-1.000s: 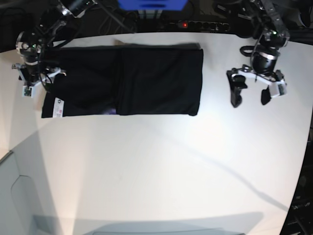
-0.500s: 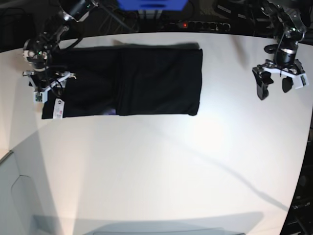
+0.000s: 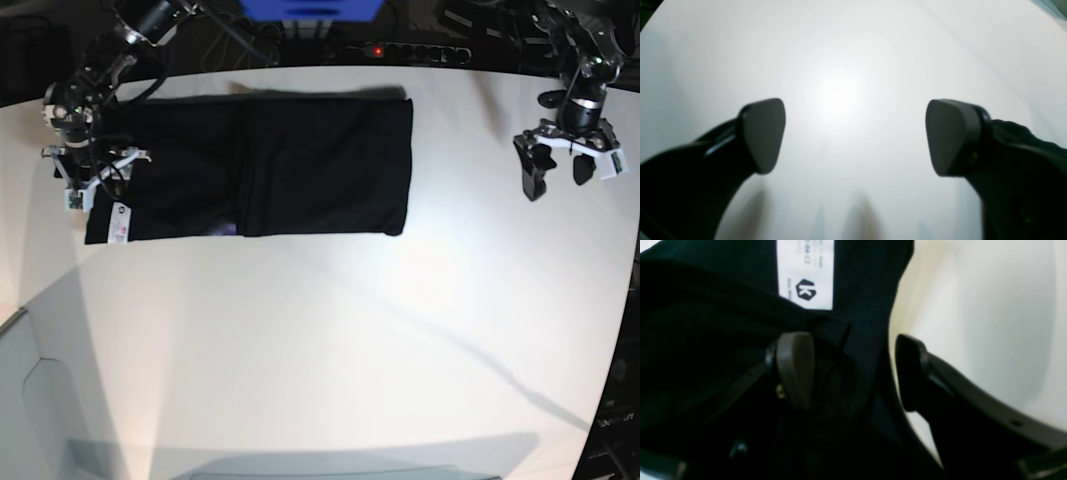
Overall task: Fold the T-shirt properly
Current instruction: 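Hold the strip's other end with the right gripper while the left gripper waits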
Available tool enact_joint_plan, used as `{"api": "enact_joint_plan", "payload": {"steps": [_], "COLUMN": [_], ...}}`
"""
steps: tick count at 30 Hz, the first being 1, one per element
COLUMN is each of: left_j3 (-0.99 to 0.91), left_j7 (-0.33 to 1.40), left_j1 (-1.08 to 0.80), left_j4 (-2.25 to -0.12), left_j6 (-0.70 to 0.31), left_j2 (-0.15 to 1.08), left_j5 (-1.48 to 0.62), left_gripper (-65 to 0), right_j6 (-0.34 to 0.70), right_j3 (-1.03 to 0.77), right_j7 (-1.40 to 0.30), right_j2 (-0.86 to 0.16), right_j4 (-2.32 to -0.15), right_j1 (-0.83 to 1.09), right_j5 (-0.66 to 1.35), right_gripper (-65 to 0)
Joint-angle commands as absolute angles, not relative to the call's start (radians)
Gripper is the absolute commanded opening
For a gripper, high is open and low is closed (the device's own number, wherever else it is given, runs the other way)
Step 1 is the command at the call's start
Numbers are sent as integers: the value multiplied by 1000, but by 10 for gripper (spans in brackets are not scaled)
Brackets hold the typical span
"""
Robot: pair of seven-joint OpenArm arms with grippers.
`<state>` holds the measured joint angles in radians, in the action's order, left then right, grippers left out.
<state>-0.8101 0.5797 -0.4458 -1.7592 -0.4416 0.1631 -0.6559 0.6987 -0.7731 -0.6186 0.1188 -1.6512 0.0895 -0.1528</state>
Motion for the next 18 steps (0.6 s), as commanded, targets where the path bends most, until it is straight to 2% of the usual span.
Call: {"api": "enact_joint_plan", "payload": {"steps": [1,9,18], "left_j3": [-817,-822,-823], "left_j7": [555,555,555], "left_j1": [-447,-447,-449], "left_j4": [-1774,-1773,-1773], "left_j6": [-447,-447,-447], "left_j2": [174,174,174], "left_j5": [-671,-671,-671], "left_gripper": [0,0,0], "right_j6": [698,698,698], "right_j3": [-776,-777,-776], "right_j7": [-605,-605,-604], "right_j2": [111,90,90], "right_j4": [-1672,-1661,-1546], "right_j1": [81,68,74], "right_j5": [-147,-147,-147], "right_gripper": [-258,-258,-262]}}
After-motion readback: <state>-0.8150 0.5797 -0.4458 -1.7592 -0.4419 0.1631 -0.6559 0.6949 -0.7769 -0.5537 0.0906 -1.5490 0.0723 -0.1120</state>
